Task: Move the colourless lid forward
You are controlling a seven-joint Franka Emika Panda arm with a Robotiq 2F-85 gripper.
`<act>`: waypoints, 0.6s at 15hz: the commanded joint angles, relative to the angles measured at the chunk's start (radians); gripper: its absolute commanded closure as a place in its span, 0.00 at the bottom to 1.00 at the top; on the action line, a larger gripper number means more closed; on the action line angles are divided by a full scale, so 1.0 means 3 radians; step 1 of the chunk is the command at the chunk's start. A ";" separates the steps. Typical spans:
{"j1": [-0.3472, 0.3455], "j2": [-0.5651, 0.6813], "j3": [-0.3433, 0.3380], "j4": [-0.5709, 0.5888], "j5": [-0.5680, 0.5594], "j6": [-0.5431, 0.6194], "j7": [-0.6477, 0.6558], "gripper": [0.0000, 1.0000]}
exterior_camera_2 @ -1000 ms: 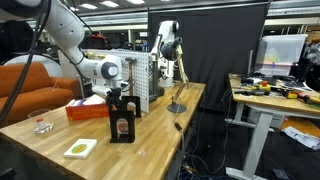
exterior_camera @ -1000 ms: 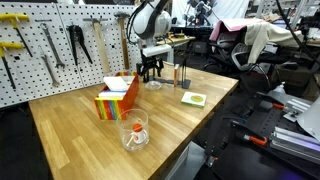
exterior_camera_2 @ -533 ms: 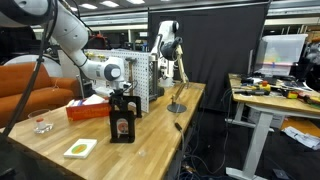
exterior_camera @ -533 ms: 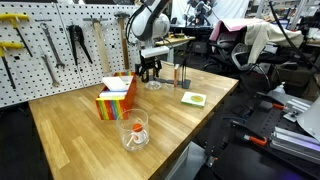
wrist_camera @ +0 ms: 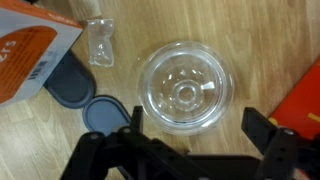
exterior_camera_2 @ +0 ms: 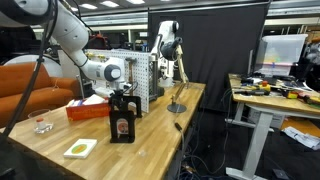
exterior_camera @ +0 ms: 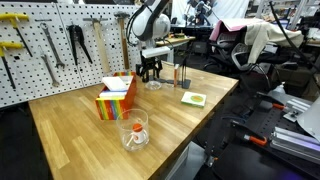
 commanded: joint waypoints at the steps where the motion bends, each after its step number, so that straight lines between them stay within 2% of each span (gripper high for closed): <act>1: -0.0047 -0.0089 0.0042 -0.0120 0.0091 -0.0051 -0.0110 0.00; 6: -0.0059 -0.0113 0.0053 -0.0183 0.0102 -0.0048 -0.0130 0.03; 7: -0.0060 -0.0116 0.0055 -0.0192 0.0106 -0.0044 -0.0133 0.13; 8: -0.0064 -0.0116 0.0057 -0.0195 0.0117 -0.0043 -0.0131 0.27; 9: -0.0066 -0.0114 0.0057 -0.0194 0.0126 -0.0044 -0.0125 0.29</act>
